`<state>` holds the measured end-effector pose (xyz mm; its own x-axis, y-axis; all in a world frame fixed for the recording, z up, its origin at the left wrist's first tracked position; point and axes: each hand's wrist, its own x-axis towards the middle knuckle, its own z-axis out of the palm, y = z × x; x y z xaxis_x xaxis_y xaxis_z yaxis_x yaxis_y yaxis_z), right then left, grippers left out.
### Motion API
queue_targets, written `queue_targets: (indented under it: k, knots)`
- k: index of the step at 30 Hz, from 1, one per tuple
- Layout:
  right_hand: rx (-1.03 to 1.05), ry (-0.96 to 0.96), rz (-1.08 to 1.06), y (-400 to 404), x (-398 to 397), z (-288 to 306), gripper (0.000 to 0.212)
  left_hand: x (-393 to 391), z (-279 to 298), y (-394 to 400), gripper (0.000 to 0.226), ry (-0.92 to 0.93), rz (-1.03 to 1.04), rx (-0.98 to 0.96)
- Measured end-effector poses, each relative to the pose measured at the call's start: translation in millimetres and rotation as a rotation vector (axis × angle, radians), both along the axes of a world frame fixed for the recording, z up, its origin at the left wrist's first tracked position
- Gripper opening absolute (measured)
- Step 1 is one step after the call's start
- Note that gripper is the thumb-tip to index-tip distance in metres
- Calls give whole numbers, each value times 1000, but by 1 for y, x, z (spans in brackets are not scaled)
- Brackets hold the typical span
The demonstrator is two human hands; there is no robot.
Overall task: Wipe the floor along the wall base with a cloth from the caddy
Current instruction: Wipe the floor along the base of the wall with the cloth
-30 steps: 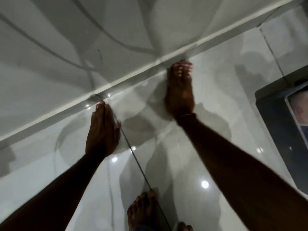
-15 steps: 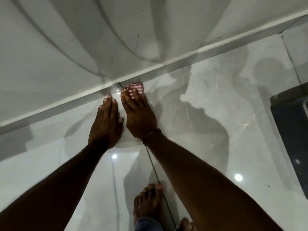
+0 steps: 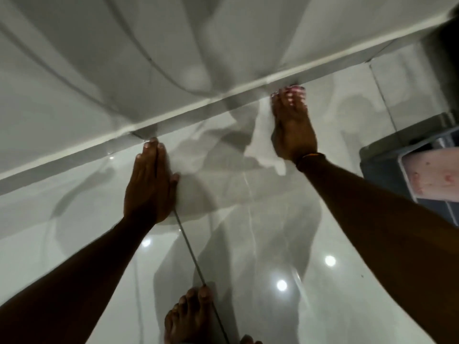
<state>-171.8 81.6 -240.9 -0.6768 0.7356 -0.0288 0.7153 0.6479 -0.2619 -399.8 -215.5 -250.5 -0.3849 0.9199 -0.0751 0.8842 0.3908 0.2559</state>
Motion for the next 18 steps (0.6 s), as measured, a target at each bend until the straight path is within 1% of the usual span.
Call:
queue_targets:
  k: [2, 5, 7, 8, 10, 12, 14, 18]
  knots:
    - [12, -19, -86, 45, 29, -3, 66, 0, -4, 0, 73, 0, -3, 21]
    - [-8, -119, -243, 105, 63, 1, 65, -3, -8, 1, 73, 9, -8, 22]
    - [-41, -124, -354, 133, 73, 4, 56, -4, -7, 0, 73, -1, -11, 27]
    - [-22, -126, -387, 143, 76, 6, 54, -4, -6, 0, 73, -9, -11, 38]
    - [5, -158, -425, 156, 79, 9, 57, -3, -5, 1, 73, -12, -10, 40]
    - [-39, -140, -448, 150, 74, 16, 62, -4, -4, 3, 74, -10, 2, 27]
    - [-24, -126, -423, 129, 61, 15, 70, -4, -4, 5, 75, -14, 4, 5]
    - [31, -60, -247, 52, 18, -5, 75, -4, -4, 4, 74, -10, 3, -16]
